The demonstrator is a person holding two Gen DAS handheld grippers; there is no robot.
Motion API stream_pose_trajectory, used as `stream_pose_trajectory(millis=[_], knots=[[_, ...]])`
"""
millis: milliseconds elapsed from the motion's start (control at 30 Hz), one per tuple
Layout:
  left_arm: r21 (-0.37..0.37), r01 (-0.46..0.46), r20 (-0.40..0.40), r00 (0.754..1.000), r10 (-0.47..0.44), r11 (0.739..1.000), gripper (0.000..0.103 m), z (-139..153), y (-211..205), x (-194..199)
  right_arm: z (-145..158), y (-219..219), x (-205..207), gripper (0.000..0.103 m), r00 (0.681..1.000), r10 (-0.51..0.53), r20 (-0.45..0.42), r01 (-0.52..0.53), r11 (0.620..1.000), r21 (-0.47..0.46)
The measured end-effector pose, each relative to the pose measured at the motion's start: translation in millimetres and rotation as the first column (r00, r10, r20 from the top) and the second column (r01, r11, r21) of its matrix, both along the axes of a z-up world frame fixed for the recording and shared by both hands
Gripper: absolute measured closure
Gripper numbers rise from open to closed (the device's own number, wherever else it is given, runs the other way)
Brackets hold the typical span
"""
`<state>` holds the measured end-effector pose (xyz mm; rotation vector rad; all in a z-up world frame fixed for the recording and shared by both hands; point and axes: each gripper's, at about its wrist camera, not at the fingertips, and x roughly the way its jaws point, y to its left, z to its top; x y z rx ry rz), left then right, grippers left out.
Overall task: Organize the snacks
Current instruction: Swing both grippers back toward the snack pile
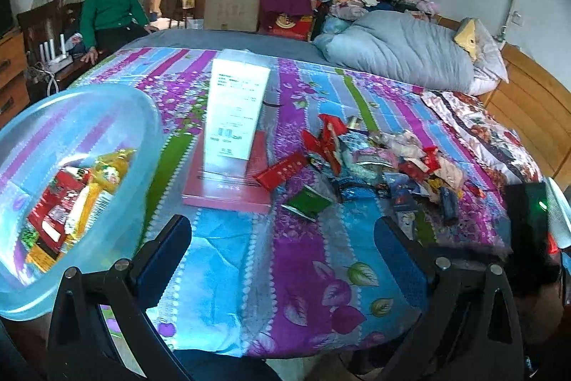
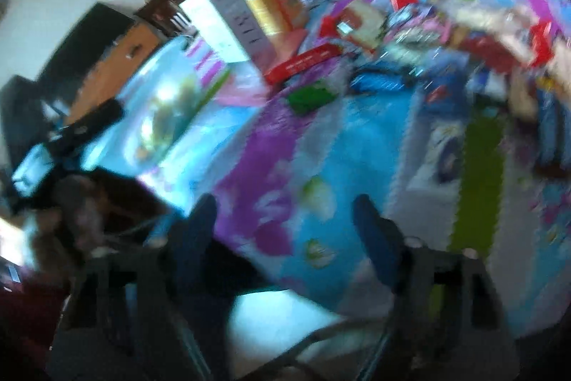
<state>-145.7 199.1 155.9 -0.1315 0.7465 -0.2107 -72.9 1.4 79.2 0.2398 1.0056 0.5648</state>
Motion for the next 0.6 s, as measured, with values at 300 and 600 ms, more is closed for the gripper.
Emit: stream_pose_trajectory(millis=[300, 600], knots=[[-0.037, 0.056, -0.055, 0.997, -0.058, 0.998, 0.000, -22.0, -12.5, 14.3, -24.4, 18.5, 110.8, 0.039, 0.942, 0.335, 0.012, -0.303, 0.866, -0.397], [-0.078, 0.120, -0.099, 0.987, -0.127, 0.990, 0.000, -40.6, -17.6, 24.2, -60.2, 46.7, 180.4, 0.038, 0.840, 0.522, -0.145, -0.521, 0.705, -0.480]])
